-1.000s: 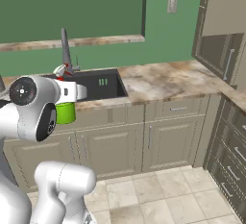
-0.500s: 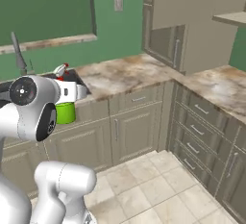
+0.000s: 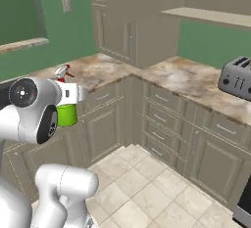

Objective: Pick up the spray and sponge from the sink, and place them back in the cabinet, and close the cabinet doors.

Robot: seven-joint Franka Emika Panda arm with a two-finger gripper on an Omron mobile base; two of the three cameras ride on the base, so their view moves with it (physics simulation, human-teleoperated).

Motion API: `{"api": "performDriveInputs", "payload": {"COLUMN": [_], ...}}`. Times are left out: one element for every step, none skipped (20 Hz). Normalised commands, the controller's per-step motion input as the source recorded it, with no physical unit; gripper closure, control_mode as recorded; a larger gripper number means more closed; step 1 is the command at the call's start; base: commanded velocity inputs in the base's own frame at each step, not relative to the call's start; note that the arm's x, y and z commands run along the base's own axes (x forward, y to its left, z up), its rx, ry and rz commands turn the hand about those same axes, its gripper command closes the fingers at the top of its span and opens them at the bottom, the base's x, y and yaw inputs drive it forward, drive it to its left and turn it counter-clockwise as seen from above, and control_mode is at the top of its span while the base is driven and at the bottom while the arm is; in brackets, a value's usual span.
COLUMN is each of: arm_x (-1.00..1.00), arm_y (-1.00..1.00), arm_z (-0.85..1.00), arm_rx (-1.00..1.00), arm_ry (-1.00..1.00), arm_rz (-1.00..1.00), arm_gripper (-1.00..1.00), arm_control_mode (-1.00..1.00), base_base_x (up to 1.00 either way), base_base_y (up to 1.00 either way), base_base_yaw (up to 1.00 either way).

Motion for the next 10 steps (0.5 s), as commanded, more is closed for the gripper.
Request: {"api": "performDriveInputs", "payload": {"arm_x": [0.00, 0.00, 0.00, 0.00, 0.00, 0.00, 0.00, 0.00, 0.00, 0.00], "arm_y": [0.00, 0.00, 0.00, 0.00, 0.00, 0.00, 0.00, 0.00, 0.00, 0.00], "arm_z": [0.00, 0.00, 0.00, 0.00, 0.00, 0.00, 0.00, 0.00, 0.00, 0.00], "arm_rx": [0.00, 0.00, 0.00, 0.00, 0.00, 0.00, 0.00, 0.00, 0.00, 0.00], "arm_ry": [0.00, 0.00, 0.00, 0.00, 0.00, 0.00, 0.00, 0.00, 0.00, 0.00], "arm_rz": [0.00, 0.00, 0.00, 0.00, 0.00, 0.00, 0.00, 0.00, 0.00, 0.00], "arm_gripper": [1.00, 1.00, 1.00, 1.00, 1.00, 1.00, 1.00, 1.00, 1.00, 1.00], "arm_control_mode": [1.00, 1.00, 1.00, 1.00, 1.00, 1.00, 1.00, 1.00, 1.00, 1.00], "base_base_x": [0.06, 0.11, 0.13, 0.13, 0.14, 0.14, 0.11, 0.11, 0.11, 0.12], "base_base_y": [0.01, 0.00, 0.00, 0.00, 0.00, 0.00, 0.00, 0.00, 0.03, 0.04], "base_base_yaw": [-0.46, -0.45, -0.44, -0.43, -0.43, -0.42, -0.42, -0.41, -0.41, -0.40]}}
